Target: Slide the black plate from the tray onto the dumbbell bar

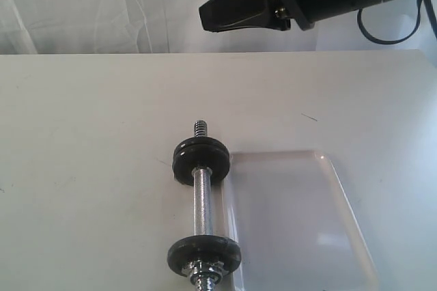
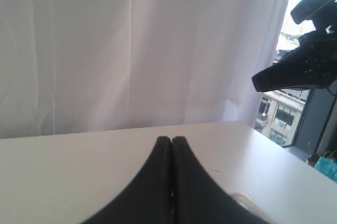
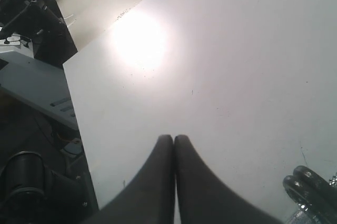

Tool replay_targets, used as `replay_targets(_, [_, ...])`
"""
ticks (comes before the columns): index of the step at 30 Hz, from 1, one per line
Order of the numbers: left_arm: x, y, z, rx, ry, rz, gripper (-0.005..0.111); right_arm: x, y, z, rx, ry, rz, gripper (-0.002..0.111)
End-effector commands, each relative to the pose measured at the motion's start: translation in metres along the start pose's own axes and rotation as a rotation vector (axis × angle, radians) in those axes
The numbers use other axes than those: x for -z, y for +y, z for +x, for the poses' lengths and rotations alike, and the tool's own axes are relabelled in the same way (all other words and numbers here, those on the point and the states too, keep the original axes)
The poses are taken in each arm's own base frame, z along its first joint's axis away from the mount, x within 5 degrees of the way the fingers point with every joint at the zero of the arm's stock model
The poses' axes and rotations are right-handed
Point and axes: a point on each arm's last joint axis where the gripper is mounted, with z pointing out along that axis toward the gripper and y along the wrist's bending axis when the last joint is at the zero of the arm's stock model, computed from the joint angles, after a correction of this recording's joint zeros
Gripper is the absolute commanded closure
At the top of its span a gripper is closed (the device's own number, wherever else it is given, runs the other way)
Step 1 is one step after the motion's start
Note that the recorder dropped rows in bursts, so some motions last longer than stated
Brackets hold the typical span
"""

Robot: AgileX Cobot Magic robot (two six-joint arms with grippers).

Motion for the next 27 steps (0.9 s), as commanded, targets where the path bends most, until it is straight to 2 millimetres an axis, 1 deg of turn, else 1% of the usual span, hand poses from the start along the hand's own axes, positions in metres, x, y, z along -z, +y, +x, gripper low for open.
replay_targets(1, [-0.005, 0.014, 0.014, 0.232, -0.08, -0.06, 0.107, 0.002, 0.003, -0.003, 0.002, -0.018, 0.004, 0.108])
replay_targets(2, [-0.007, 0.023, 0.023, 0.352, -0.109, -0.103, 0.107, 0.002, 0.003, -0.003, 0.002, -0.018, 0.004, 0.108])
replay_targets(3, [-0.007, 0.028, 0.028, 0.409, -0.123, -0.13, 0.107, 0.002, 0.003, -0.003, 0.002, -0.018, 0.004, 0.108])
replay_targets(4, [-0.008, 0.037, 0.037, 0.481, -0.144, -0.195, 0.107, 0.002, 0.003, -0.003, 0.002, -0.018, 0.004, 0.108])
replay_targets(5, [-0.008, 0.042, 0.043, 0.513, -0.148, -0.227, 0.107, 0.002, 0.003, -0.003, 0.002, -0.018, 0.004, 0.108])
replay_targets(6, [-0.007, 0.05, 0.055, 0.562, -0.152, -0.286, 0.107, 0.002, 0.003, -0.003, 0.002, -0.018, 0.004, 0.108])
replay_targets(7, [-0.007, 0.054, 0.062, 0.569, -0.146, -0.311, 0.107, 0.002, 0.003, -0.003, 0.002, -0.018, 0.004, 0.108])
replay_targets(8, [-0.005, 0.059, 0.077, 0.57, -0.112, -0.35, 0.107, 0.002, 0.003, -0.003, 0.002, -0.018, 0.004, 0.108])
replay_targets(9, [-0.004, 0.065, 0.09, 0.545, -0.091, -0.402, 0.107, 0.002, 0.003, -0.003, 0.002, -0.018, 0.004, 0.108])
replay_targets(10, [-0.002, 0.07, 0.092, 0.505, -0.13, -0.425, 0.107, 0.002, 0.003, -0.003, 0.002, -0.018, 0.004, 0.108])
replay_targets(11, [-0.003, 0.069, 0.095, 0.493, -0.095, -0.431, 0.107, 0.002, 0.002, -0.003, 0.002, -0.021, 0.009, 0.108])
replay_targets(14, [-0.002, 0.07, 0.094, 0.208, -0.046, -0.437, 0.107, 0.003, 0.002, -0.003, 0.002, -0.023, 0.011, 0.108])
replay_targets(15, [-0.002, 0.07, 0.097, 0.111, 0.007, -0.439, 0.107, 0.003, 0.002, -0.003, 0.002, -0.025, 0.012, 0.108])
replay_targets(16, [-0.002, 0.069, 0.101, 0.058, 0.066, -0.438, 0.107, 0.003, 0.002, -0.003, 0.002, -0.025, 0.012, 0.108])
replay_targets(17, [-0.001, 0.069, 0.109, 0.022, 0.171, -0.432, 0.107, 0.003, 0.002, -0.003, 0.002, -0.025, 0.012, 0.108])
replay_targets(20, [0.003, 0.066, 0.127, 0.025, 0.383, -0.413, 0.107, 0.003, 0.002, -0.003, 0.002, -0.025, 0.012, 0.108])
replay_targets(21, [0.004, 0.066, 0.13, 0.018, 0.414, -0.412, 0.107, 0.003, 0.002, -0.003, 0.002, -0.025, 0.012, 0.108])
replay_targets(23, [0.003, 0.067, 0.128, 0.008, 0.39, -0.415, 0.107, 0.003, 0.002, -0.003, 0.002, -0.026, 0.014, 0.108])
replay_targets(27, [0.004, 0.068, 0.128, -0.008, 0.395, -0.43, 0.107, 0.003, 0.002, -0.003, 0.002, -0.026, 0.014, 0.108])
